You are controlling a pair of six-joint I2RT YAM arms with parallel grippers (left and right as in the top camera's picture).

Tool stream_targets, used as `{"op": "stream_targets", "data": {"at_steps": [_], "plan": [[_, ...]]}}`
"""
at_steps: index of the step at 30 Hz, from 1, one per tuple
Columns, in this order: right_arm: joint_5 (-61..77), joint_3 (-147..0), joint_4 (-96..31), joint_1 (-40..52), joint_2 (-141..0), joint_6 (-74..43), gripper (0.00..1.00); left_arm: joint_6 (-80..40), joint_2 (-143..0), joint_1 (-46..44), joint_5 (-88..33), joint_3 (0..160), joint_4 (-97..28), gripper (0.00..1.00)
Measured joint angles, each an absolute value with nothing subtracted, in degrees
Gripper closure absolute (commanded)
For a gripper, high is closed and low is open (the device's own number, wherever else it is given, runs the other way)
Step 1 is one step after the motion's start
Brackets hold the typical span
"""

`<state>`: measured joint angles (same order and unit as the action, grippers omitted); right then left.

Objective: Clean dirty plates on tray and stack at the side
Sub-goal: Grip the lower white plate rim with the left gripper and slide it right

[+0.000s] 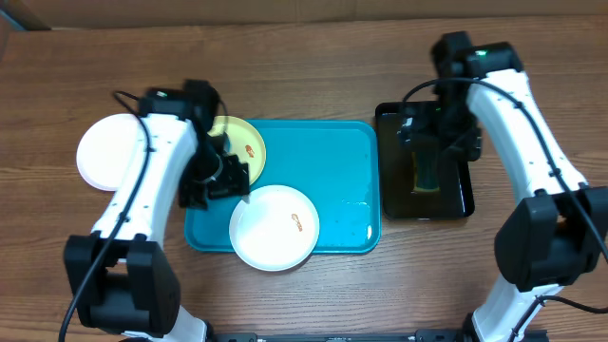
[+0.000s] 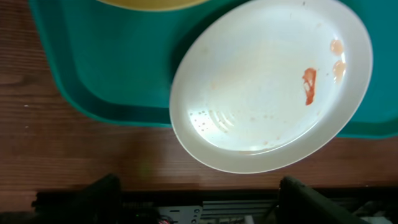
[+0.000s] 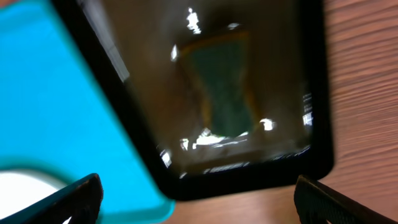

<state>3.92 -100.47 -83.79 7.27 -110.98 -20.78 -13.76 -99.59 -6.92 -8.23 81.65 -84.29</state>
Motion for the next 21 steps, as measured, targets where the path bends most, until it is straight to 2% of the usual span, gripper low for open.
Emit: {"op": "stream_targets", "data": {"at_steps": [6, 12, 16, 21], "plan": [[2.6, -99.7, -82.3, 1.5, -111.0, -20.8, 0.0, -14.6, -99.7, -8.4, -8.3, 75.5, -82.6, 0.22], [2.3, -99.7, -82.2, -0.4, -111.0, -20.7, 0.0, -16.8, -99.7, -8.6, -7.9, 69.7, -78.4, 0.24], [2.3, -99.7, -82.2, -0.4, -111.0, -20.7, 0.0, -18.6, -99.7, -9.0, -7.8, 65.9, -75.0, 0.34], [2.3, -99.7, -80.6, -0.4, -111.0, -20.8, 0.0, -20.5, -99.7, -9.6, -7.7, 63.4, -69.7, 0.36]]}}
